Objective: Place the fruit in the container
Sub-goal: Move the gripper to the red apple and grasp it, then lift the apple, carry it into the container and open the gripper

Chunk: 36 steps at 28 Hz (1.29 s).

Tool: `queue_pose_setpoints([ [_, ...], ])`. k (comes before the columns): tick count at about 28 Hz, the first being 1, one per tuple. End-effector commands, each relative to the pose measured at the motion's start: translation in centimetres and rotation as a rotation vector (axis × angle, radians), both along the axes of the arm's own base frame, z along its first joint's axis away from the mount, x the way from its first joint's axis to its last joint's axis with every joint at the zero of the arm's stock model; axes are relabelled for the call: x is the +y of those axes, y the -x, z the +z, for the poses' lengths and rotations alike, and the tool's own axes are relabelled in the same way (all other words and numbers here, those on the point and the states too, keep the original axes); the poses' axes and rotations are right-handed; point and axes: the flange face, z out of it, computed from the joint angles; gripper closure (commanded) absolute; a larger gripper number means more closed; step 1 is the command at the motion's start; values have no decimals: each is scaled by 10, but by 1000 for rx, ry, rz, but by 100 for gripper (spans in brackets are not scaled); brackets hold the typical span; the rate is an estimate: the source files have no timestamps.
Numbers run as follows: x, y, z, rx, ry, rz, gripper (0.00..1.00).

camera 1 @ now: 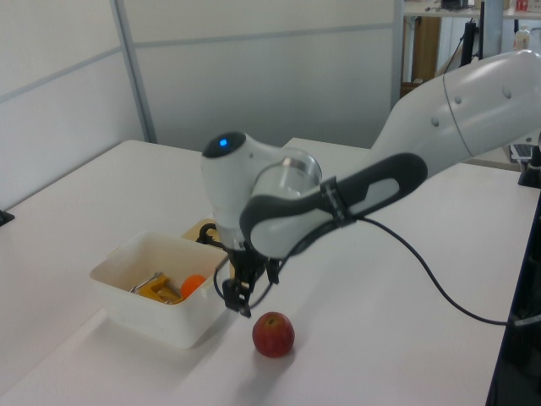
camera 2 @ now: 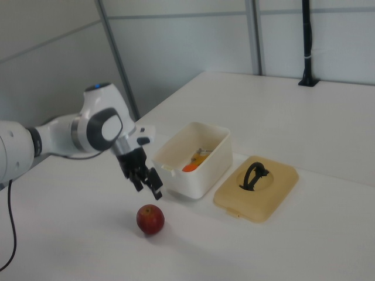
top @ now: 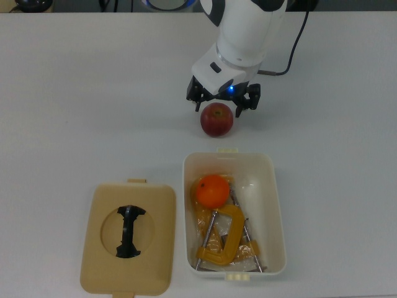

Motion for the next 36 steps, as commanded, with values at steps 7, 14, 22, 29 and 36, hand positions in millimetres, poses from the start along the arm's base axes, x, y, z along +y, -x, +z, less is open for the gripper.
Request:
queue_pose_setpoints([
  [7,11,34,-50,-35,55,30,0],
  [14,9,39,-82,-33,95,38,9],
  [22,21,28,-42,-120,70,-23,100],
  [29,26,0,60,-261,-19,-88,100],
  [36,10,-53,90,-352,-81,-251,100],
])
